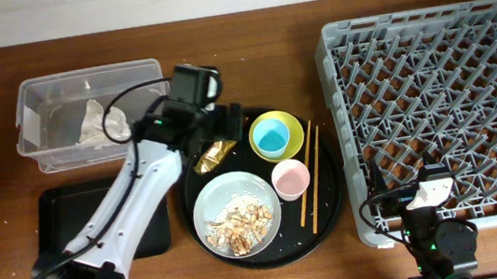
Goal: Sort waste into correct bins and load items into the dishwasher rack
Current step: 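Return the left gripper to the tray and grasp the gold Nescafe sachet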
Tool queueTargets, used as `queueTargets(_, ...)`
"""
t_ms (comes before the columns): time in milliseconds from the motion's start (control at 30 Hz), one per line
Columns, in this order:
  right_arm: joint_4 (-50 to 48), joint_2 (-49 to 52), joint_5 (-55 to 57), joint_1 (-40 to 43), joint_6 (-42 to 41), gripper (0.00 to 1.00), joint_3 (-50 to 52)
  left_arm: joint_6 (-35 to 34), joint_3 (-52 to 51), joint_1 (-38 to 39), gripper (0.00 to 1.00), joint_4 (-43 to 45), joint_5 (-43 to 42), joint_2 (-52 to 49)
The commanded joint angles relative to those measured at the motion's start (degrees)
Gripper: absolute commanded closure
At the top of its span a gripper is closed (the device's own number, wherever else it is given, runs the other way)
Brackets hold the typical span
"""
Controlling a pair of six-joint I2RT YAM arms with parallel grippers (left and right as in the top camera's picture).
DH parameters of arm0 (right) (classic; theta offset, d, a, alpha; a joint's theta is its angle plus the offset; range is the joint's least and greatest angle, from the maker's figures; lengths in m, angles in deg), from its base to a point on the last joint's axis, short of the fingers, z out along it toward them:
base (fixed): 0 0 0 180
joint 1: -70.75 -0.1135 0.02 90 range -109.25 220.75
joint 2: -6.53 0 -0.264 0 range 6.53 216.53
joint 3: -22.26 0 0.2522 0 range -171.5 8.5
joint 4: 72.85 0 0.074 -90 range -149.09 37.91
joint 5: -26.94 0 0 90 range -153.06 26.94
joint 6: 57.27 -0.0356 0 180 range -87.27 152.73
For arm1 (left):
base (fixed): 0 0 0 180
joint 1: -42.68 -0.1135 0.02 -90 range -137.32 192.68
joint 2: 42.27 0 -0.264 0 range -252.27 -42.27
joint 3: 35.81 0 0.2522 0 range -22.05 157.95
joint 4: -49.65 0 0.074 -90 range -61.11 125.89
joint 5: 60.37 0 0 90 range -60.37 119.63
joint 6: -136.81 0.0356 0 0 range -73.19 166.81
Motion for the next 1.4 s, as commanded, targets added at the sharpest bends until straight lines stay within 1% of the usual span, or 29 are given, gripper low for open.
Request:
queueTargets(0, 0.11, -0.28, 0.52, -0.33, -0.22, 0.02, 0.5, 5.2, 0.2, 0.68, 0.01, -1.25, 2.99, -1.88)
queueTargets(133, 0.11, -0.28, 0.5, -0.33, -0.22, 0.02, 0.5, 7.98, 0.2, 0.66, 0.02, -1.31, 3.02, -6.23)
queueTargets(200, 0.11, -0.28, 0.52, -0.33, -0.22, 0.02, 0.5, 7.98, 0.2, 0.68, 0.04, -1.31, 2.99, -8.72)
queueTargets(333, 0.11, -0.28, 0.5, -0.33, -0.22, 0.02, 0.5, 8.0, 0.2, 0.68, 0.04, 0.31, 2.99, -12.41)
queueTargets(433, 0.11, -0.28, 0.52, -0.33, -0.22, 0.02, 0.5, 8.7, 0.2, 0.68, 0.11, 1.75, 2.95, -14.08)
queueTargets(500, 0.11, -0.28, 0.5, -0.33, -0.22, 0.02, 0.5, 10.08, 0.2, 0.72, 0.11, 2.62, 2.89, -15.26)
queueTargets(700, 0.11, -0.28, 0.5, -0.33, -0.22, 0.02, 0.5, 10.08, 0.2, 1.42, 0.11, 3.48, 2.78, -18.1)
queueTargets(800, 0.11, -0.28, 0.5, -0.33, -0.22, 0.02, 0.5, 10.1, 0.2, 1.46, 0.3, 3.78, 0.96, -18.1)
queueTargets(867, 0.11, -0.28, 0.5, -0.33, -0.22, 0.01, 0.5, 10.1, 0.2, 1.46, 0.33, 3.91, 0.37, -18.1)
queueTargets(933, 0.11, -0.28, 0.5, -0.33, -0.22, 0.02, 0.5, 10.1, 0.2, 1.53, 0.39, 3.89, 0.37, -18.1)
queueTargets(1167, 0.11, -0.28, 0.52, -0.33, -0.22, 0.02, 0.5, 10.1, -0.76, 1.57, 0.41, 4.35, 0.37, -18.1)
queueTargets(1233, 0.11, -0.28, 0.5, -0.33, -0.22, 0.02, 0.5, 10.12, -0.79, 1.57, 0.45, 4.59, 0.39, -18.12)
queueTargets(1367, 0.11, -0.28, 0.5, -0.33, -0.22, 0.02, 0.5, 10.12, -0.79, 1.57, 0.44, 5.25, 0.39, -20.5)
